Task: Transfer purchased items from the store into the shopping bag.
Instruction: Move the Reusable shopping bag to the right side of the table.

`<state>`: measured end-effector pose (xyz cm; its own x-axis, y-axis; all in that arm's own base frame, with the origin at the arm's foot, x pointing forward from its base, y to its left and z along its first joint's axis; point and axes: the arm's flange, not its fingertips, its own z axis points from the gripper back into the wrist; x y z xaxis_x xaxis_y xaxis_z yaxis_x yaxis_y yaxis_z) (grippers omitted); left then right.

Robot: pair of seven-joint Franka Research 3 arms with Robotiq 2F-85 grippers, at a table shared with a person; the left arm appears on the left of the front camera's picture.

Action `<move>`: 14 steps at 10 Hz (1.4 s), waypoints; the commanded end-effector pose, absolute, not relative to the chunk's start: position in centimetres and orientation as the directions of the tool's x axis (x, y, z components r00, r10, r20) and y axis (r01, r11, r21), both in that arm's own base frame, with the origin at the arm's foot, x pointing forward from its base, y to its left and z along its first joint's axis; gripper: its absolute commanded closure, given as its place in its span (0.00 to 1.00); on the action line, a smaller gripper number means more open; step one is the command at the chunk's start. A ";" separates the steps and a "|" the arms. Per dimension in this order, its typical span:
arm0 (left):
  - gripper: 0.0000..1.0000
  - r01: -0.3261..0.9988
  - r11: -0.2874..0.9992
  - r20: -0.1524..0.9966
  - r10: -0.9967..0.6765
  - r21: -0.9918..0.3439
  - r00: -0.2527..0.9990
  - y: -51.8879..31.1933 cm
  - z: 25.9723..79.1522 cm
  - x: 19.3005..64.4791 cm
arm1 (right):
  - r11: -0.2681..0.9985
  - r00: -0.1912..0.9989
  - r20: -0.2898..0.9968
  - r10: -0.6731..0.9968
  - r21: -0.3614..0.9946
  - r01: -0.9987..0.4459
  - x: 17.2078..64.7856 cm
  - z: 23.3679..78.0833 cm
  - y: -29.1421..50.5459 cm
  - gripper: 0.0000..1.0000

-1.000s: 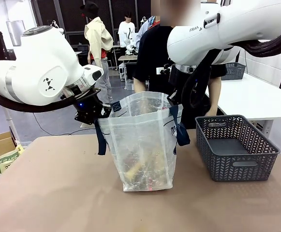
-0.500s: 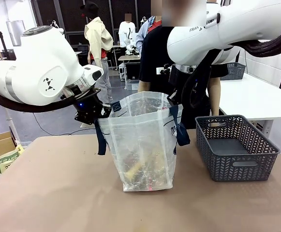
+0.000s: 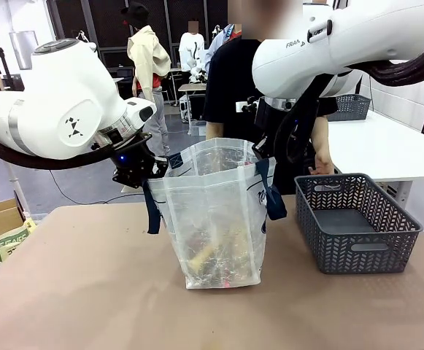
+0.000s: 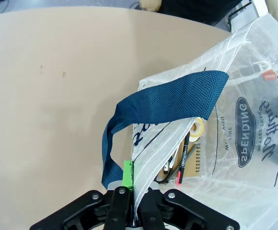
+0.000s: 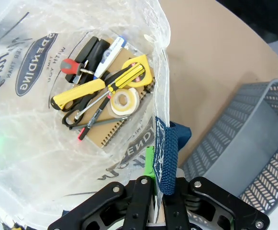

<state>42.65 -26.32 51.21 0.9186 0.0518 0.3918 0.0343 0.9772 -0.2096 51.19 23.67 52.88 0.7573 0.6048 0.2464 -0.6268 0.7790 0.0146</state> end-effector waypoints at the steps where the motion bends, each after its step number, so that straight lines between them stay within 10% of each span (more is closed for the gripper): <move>1: 1.00 0.035 0.979 0.397 0.049 -0.201 0.916 -26.2 51.3 42.6 | 0.782 0.761 0.243 0.602 0.016 -0.623 51.2 53.0 23.6 1.00; 9: 1.00 0.032 0.970 0.424 0.075 -0.242 0.903 -26.7 51.4 42.5 | 0.775 0.757 0.250 0.604 0.034 -0.630 51.1 52.9 24.1 1.00; 14: 1.00 -0.016 0.967 0.301 0.096 -0.256 0.949 -28.7 52.3 42.3 | 0.921 0.929 0.163 0.331 0.157 -0.356 51.3 54.0 26.7 1.00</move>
<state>41.99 -28.00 51.85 0.9320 0.0777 0.3541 0.0095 0.9712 -0.2381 50.64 25.76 53.68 0.8969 0.3990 0.1905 -0.4241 0.8983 0.1149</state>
